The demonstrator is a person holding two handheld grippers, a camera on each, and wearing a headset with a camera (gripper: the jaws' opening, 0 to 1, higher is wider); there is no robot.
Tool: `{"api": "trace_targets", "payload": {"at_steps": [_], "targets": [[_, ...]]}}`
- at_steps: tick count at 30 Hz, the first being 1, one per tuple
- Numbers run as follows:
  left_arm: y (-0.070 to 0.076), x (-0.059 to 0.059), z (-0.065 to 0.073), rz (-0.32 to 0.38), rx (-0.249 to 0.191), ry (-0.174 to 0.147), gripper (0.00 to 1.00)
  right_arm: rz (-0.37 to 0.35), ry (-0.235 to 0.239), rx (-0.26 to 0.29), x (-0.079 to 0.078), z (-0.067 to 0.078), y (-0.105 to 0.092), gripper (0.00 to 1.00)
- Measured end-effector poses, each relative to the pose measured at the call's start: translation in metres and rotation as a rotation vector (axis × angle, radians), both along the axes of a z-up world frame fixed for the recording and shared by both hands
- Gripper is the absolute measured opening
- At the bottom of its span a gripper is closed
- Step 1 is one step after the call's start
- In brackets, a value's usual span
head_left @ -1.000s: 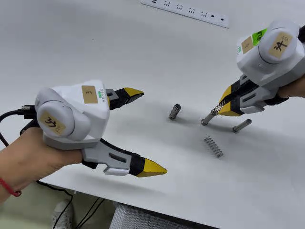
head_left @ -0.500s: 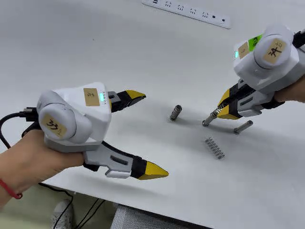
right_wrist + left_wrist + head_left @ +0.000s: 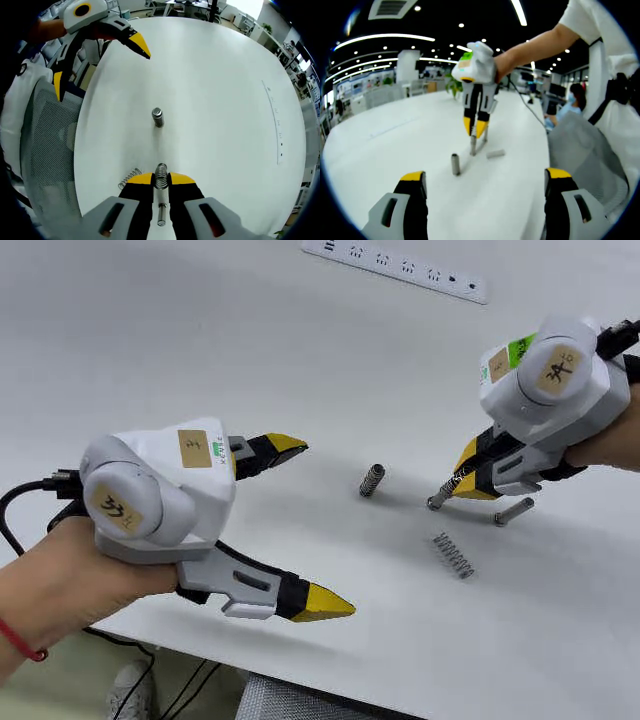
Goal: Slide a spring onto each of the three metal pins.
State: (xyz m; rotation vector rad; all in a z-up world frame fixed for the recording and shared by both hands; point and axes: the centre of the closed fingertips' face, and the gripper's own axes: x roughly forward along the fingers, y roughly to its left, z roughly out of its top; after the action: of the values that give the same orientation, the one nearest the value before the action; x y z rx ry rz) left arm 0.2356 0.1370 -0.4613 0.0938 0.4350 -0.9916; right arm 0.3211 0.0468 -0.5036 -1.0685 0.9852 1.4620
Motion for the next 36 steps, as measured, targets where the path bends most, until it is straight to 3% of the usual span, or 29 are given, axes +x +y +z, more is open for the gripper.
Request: {"api": "trace_targets", "payload": {"at_steps": [8, 22, 36], "targets": [[0.0, 0.0, 0.0, 0.004, -0.003, -0.001, 0.99, 0.011, -0.009, -0.009, -0.003, -0.005, 0.001, 0.12], [0.002, 0.0, -0.001, 0.01, -0.004, 0.0, 0.99, 0.023, -0.023, -0.024, 0.004, -0.026, -0.001, 0.12], [0.005, -0.001, 0.0, 0.013, 0.002, 0.005, 0.99, 0.013, -0.021, -0.028, -0.001, -0.032, 0.001, 0.12]]}}
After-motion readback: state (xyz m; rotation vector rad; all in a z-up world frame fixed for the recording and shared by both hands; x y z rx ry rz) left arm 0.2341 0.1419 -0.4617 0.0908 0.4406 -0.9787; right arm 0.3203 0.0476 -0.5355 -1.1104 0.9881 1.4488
